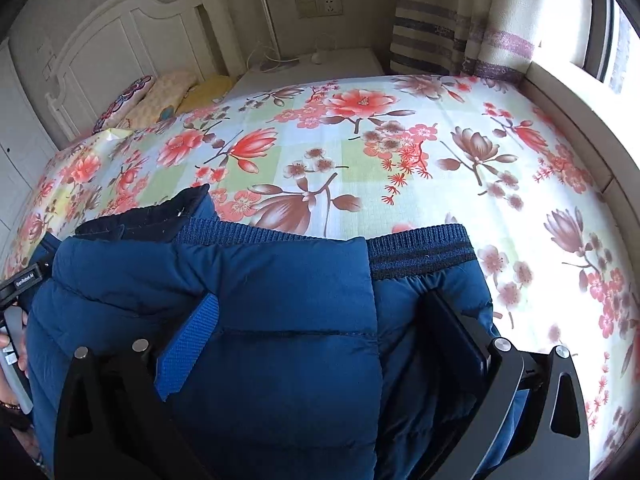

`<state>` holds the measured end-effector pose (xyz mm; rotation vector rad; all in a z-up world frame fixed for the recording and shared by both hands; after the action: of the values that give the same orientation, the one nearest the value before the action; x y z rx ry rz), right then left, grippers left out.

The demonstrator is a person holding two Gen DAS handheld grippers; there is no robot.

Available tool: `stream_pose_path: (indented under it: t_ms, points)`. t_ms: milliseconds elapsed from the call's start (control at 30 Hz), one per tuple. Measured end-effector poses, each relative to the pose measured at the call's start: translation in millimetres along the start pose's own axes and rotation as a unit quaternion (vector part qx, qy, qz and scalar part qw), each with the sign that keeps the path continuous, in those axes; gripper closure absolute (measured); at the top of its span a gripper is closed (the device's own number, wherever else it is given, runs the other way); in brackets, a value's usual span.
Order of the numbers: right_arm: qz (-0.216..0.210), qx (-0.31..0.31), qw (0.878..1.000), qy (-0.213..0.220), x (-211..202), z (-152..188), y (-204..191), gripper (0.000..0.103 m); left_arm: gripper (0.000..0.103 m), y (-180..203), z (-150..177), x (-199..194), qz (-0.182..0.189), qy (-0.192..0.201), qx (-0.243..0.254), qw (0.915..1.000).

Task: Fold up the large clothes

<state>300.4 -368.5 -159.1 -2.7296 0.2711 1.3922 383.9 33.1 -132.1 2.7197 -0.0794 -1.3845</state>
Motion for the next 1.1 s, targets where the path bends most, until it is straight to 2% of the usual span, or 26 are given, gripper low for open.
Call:
stream_pose_path:
  t_ms: [100, 167, 233, 300, 333, 433, 467, 500, 567, 667, 800, 900, 967, 1033, 1100]
  points:
    - [0.034, -0.009, 0.999, 0.012, -13, 1, -1, 0.005, 0.003, 3, -1, -6, -0.001, 0.001, 0.009, 1.0000]
    - [0.032, -0.013, 0.999, 0.040, -37, 3, -9, 0.005, 0.003, 2, 1, -30, -0.022, 0.037, 0.010, 0.9990]
    - [0.004, -0.042, 0.997, 0.065, -61, 10, -28, 0.005, 0.003, 11, 7, -61, -0.001, 0.079, 0.018, 0.9967]
    - [-0.006, -0.099, 0.992, 0.078, -82, 24, -57, 0.005, 0.002, 26, 17, -83, 0.022, 0.095, 0.040, 0.9944]
    - [-0.009, -0.126, 0.989, 0.082, -88, 31, -70, 0.005, 0.002, 40, 28, -93, 0.035, 0.100, 0.067, 0.9921]
    - [-0.017, -0.206, 0.976, 0.072, -87, 63, -111, 0.005, 0.002, 72, 55, -93, 0.051, 0.090, 0.129, 0.9862]
    - [-0.001, -0.223, 0.972, 0.072, -80, 73, -121, 0.005, 0.002, 81, 69, -79, 0.042, 0.066, 0.151, 0.9854]
    - [0.007, -0.224, 0.970, 0.092, -77, 77, -124, 0.005, 0.002, 85, 79, -64, 0.017, 0.049, 0.165, 0.9850]
    - [-0.008, -0.212, 0.973, 0.091, -73, 78, -122, 0.004, 0.002, 87, 83, -61, 0.008, 0.065, 0.164, 0.9843]
    - [-0.033, -0.196, 0.977, 0.074, -66, 74, -116, 0.004, 0.002, 88, 82, -57, 0.019, 0.058, 0.156, 0.9859]
    - [-0.011, -0.185, 0.979, 0.081, -74, 68, -105, 0.005, 0.002, 83, 83, -56, 0.033, 0.061, 0.148, 0.9865]
    - [0.016, -0.132, 0.987, 0.095, -82, 62, -68, 0.005, 0.002, 80, 83, -56, 0.035, 0.063, 0.147, 0.9866]
    - [0.022, -0.093, 0.992, 0.083, -74, 62, -37, 0.005, 0.002, 80, 83, -55, 0.037, 0.064, 0.145, 0.9866]
    - [-0.013, -0.036, 0.997, 0.066, -63, 66, -5, 0.005, 0.002, 80, 83, -56, 0.038, 0.065, 0.145, 0.9866]
    - [-0.027, -0.003, 0.998, 0.060, -59, 68, 12, 0.005, 0.002, 79, 82, -56, 0.038, 0.065, 0.145, 0.9865]
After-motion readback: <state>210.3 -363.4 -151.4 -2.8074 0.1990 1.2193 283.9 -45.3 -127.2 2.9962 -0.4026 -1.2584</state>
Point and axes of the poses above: each gripper's, at about its wrist camera, not at the fingertips, and x roughly the way its jaws point, y to its right, z to its underside, the point moved 5 cm from there along x, roughly the way its jaws point, and after that the axes turned 11 degrees about z, right-handed, at the moved point
